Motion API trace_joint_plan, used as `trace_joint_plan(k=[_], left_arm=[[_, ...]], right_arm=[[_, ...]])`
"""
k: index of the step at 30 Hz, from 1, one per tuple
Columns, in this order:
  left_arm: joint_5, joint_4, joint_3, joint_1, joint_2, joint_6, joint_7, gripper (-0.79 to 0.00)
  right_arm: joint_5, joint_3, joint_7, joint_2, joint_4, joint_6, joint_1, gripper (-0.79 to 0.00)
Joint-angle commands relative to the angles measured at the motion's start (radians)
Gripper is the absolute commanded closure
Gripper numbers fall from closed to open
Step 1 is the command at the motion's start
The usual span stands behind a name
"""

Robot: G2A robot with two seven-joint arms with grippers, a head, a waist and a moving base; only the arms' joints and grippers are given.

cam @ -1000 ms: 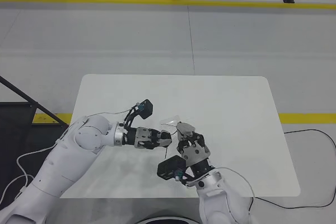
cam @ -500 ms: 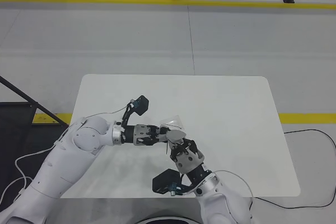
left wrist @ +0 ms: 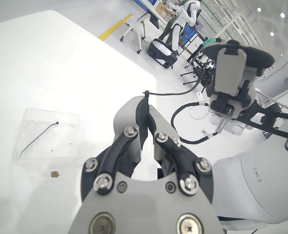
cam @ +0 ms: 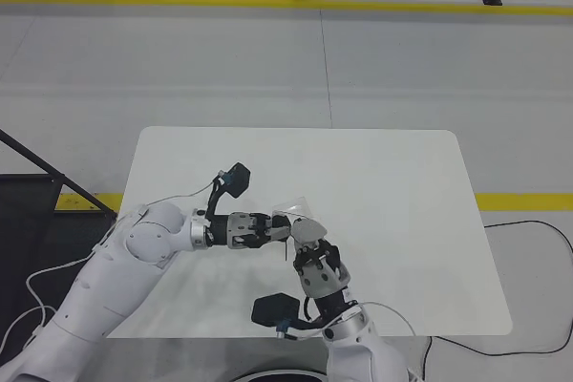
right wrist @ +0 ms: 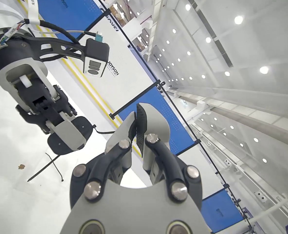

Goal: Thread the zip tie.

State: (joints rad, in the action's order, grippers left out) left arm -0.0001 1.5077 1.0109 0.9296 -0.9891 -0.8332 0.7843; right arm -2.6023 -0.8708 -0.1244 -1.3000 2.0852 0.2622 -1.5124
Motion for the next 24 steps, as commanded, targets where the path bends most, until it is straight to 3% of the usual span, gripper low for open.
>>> trace_joint_plan(k=[1,11,24], left_arm=[[-0.010,0.000,-0.006,-0.003,0.000,0.003,0.012,0.000],[-0.089,-0.018,-0.031,-0.030,0.000,0.006,0.099,0.000],[-0.118,-0.031,-0.037,-0.042,0.000,0.001,0.117,0.000]], right_arm=[[-0.016,0.013,-0.011,-0.006,-0.010,0.022,0.007,0.000],[-0.013,0.043,-0.005,-0.029,-0.047,0.119,0.034,0.000],[-0.023,0.037,-0.054,-0.047,-0.066,-0.015,0.064,0.000]])
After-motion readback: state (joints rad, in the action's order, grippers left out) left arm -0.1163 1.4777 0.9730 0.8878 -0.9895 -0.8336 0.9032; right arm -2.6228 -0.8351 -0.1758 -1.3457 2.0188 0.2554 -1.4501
